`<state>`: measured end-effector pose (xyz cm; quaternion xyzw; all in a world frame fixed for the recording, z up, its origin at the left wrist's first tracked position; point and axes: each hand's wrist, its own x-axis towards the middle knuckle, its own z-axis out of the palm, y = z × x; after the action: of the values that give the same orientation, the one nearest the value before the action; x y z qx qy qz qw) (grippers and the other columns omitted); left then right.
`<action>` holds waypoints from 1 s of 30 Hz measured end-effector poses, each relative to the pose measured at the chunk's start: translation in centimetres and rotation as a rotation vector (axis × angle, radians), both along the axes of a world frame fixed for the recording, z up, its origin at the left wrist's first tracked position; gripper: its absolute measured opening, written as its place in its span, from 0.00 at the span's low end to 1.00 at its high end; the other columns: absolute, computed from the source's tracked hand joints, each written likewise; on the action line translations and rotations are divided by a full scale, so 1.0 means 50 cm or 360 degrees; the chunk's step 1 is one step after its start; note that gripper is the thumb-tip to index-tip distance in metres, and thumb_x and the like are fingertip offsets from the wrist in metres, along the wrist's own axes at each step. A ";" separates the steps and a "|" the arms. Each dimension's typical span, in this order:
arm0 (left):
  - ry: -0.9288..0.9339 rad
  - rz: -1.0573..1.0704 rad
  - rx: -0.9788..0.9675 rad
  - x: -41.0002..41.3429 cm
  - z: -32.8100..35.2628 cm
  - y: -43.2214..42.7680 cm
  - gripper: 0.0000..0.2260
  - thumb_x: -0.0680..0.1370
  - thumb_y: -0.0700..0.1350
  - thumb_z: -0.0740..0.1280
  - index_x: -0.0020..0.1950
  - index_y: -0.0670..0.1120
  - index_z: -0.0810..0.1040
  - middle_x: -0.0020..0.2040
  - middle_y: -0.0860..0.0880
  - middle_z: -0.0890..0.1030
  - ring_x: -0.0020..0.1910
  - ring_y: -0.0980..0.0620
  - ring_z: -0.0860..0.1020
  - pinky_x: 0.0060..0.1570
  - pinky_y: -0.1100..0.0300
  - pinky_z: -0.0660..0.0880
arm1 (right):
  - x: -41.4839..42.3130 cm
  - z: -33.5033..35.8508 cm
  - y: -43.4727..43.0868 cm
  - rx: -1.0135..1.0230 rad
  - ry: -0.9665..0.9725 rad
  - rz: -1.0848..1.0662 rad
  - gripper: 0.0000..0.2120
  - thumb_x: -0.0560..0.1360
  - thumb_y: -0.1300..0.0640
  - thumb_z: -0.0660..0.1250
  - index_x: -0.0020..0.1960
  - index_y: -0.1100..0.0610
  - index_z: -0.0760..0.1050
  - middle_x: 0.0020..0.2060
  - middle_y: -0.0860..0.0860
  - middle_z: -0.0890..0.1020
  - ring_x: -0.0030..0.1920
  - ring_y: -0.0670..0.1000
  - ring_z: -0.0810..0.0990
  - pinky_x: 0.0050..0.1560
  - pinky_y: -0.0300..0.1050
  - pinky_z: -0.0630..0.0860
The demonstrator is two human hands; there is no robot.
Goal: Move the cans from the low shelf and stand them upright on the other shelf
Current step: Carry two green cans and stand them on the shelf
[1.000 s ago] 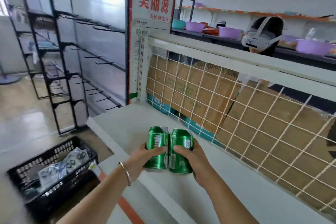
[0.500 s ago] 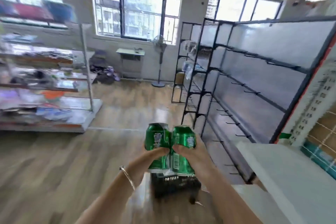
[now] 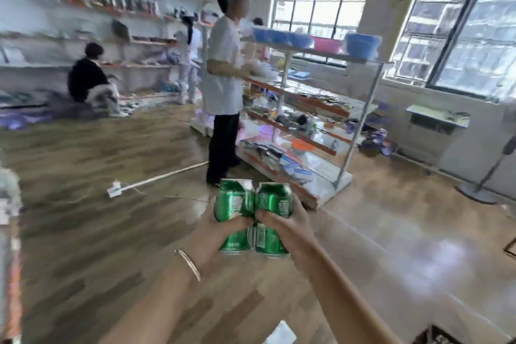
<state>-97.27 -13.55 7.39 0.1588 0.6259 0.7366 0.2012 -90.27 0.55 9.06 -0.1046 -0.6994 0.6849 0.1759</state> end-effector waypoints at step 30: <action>0.0082 0.1792 0.0076 -0.507 -0.013 -0.551 0.12 0.70 0.31 0.69 0.45 0.47 0.78 0.35 0.49 0.83 0.33 0.53 0.82 0.29 0.61 0.77 | -0.859 -0.020 -0.596 -0.0003 -0.0058 0.2109 0.22 0.64 0.66 0.71 0.57 0.58 0.72 0.44 0.55 0.83 0.43 0.54 0.84 0.41 0.46 0.80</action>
<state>-122.62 -41.13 6.73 -0.1772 0.6020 0.7401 -0.2419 -133.24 -29.25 8.05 0.3359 -0.6180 0.6470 -0.2945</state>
